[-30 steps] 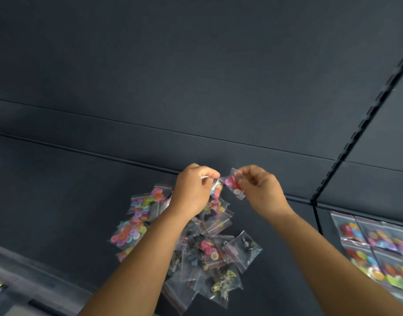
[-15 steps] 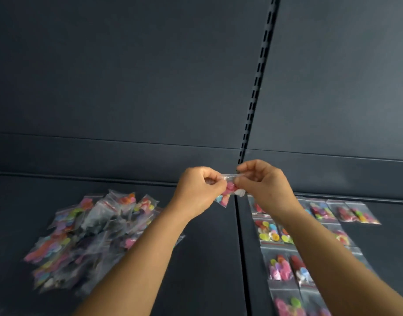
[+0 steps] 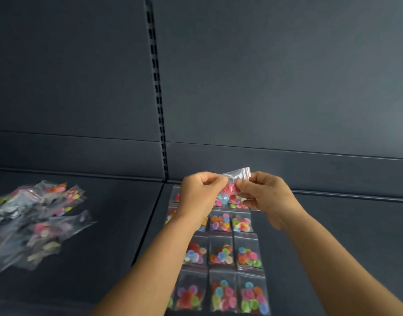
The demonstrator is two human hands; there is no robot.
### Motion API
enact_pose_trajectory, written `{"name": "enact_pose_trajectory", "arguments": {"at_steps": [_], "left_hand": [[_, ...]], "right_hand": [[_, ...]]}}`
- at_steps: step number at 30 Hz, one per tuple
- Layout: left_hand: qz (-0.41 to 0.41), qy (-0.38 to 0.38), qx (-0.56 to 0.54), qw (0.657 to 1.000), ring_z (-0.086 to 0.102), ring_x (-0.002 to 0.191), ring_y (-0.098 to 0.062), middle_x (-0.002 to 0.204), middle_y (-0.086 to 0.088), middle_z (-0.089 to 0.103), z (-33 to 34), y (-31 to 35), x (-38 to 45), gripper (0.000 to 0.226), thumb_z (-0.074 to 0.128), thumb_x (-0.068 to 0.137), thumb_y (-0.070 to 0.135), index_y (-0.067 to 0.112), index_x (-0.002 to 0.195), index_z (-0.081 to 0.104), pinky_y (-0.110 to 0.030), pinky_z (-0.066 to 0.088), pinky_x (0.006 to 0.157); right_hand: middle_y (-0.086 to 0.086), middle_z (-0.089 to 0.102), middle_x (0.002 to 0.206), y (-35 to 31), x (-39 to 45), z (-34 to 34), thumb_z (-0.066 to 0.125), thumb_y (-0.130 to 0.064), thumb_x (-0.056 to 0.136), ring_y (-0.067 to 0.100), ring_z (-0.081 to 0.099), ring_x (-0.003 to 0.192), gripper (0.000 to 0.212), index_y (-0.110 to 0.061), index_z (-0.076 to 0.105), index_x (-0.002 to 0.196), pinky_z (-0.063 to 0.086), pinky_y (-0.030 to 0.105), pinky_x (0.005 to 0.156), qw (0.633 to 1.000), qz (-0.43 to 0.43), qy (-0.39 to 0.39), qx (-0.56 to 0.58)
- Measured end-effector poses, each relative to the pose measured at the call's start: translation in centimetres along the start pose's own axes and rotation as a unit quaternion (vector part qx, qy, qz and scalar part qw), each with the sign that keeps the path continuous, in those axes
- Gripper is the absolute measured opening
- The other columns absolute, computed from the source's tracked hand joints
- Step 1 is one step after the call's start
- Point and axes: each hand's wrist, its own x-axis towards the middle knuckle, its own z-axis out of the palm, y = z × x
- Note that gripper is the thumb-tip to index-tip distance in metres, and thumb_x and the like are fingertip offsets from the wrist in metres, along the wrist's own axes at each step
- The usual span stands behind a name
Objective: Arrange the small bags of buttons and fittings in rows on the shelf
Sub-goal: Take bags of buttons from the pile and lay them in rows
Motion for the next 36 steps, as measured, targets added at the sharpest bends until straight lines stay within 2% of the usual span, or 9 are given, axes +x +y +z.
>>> {"name": "enact_pose_trajectory", "arguments": {"at_steps": [6,11,14,17,21,24,27,30,36], "left_hand": [[-0.007,-0.052,0.068,0.996,0.057,0.055,0.005,0.064,0.014,0.066,4.7,0.3,-1.4,0.009,0.065,0.084,0.022,0.018,0.082,0.072,-0.009,0.041,0.046],[0.012,-0.093,0.107,0.99,0.065,0.077,-0.008,0.081,0.009,0.071,7.2,0.2,-1.4,0.01,0.063,0.085,0.021,0.026,0.08,0.07,-0.017,0.05,0.059],[0.033,-0.119,0.16,0.979,0.065,0.083,-0.017,0.093,0.01,0.067,7.8,-0.3,-0.9,0.016,0.055,0.091,0.015,0.026,0.09,0.066,-0.023,0.052,0.062],[0.057,-0.144,0.202,0.967,0.063,0.075,-0.019,0.104,0.01,0.062,8.0,-0.6,-0.2,0.022,0.053,0.093,0.014,0.032,0.105,0.058,-0.025,0.05,0.052],[0.037,-0.207,0.189,0.959,0.055,0.052,0.0,0.097,-0.001,0.065,9.0,-1.2,0.3,0.037,0.06,0.088,0.013,0.03,0.12,0.05,-0.015,0.041,0.045],[0.041,-0.223,0.229,0.947,0.06,0.071,-0.002,0.102,0.0,0.066,10.3,-2.1,0.6,0.04,0.063,0.087,0.016,0.029,0.122,0.049,-0.02,0.05,0.063],[0.084,-0.21,0.318,0.921,0.06,0.1,-0.013,0.121,0.001,0.061,11.0,-2.7,0.5,0.049,0.064,0.088,0.017,0.027,0.132,0.045,-0.026,0.05,0.083],[0.149,-0.178,0.391,0.891,0.044,0.126,-0.014,0.137,0.004,0.048,10.6,-3.1,0.0,0.052,0.061,0.091,0.018,0.023,0.139,0.041,-0.027,0.039,0.101],[0.197,-0.227,0.466,0.832,0.041,0.12,-0.014,0.128,0.005,0.053,10.6,-4.8,-2.1,0.032,0.049,0.097,0.027,0.016,0.125,0.06,-0.031,0.039,0.1]], "right_hand": [[0.002,0.066,0.065,0.7,-0.4,-5.4,0.066,-0.013,0.087,0.014,0.059,0.06,0.012,-0.012,0.067,0.075,0.047,0.024,0.056,0.992,-0.011,0.085,0.091],[0.002,0.062,0.063,2.1,-0.4,-7.7,0.059,-0.009,0.09,0.016,0.063,0.064,0.017,-0.012,0.064,0.074,0.054,0.031,0.066,0.99,-0.006,0.085,0.114],[0.001,0.059,0.058,2.9,0.0,-9.4,0.058,-0.007,0.09,0.019,0.061,0.061,0.017,-0.01,0.064,0.074,0.057,0.035,0.067,0.99,-0.023,0.122,0.061],[-0.005,0.057,0.052,3.9,0.3,-11.1,0.059,-0.007,0.089,0.012,0.057,0.053,0.017,-0.012,0.066,0.074,0.054,0.031,0.063,0.988,-0.041,0.137,-0.054],[-0.006,0.062,0.052,5.5,0.6,-12.2,0.062,-0.01,0.083,0.012,0.056,0.055,0.016,-0.016,0.069,0.07,0.052,0.033,0.067,0.979,-0.022,0.098,-0.177],[-0.011,0.065,0.058,6.9,0.7,-11.9,0.066,-0.014,0.083,0.008,0.059,0.06,0.013,-0.021,0.069,0.071,0.049,0.024,0.065,0.965,-0.015,0.088,-0.247],[-0.008,0.067,0.08,7.8,0.5,-11.6,0.065,-0.016,0.084,0.009,0.062,0.074,0.01,-0.021,0.069,0.092,0.043,0.009,0.061,0.943,-0.038,0.091,-0.318],[-0.005,0.056,0.098,8.2,0.2,-11.9,0.066,-0.019,0.084,0.015,0.06,0.093,0.026,-0.021,0.065,0.11,0.043,0.019,0.076,0.913,-0.069,0.109,-0.388],[-0.005,0.055,0.099,8.9,-1.1,-11.1,0.067,-0.026,0.081,0.017,0.051,0.098,0.014,-0.026,0.07,0.095,0.045,0.029,0.082,0.886,-0.109,0.021,-0.451]]}}
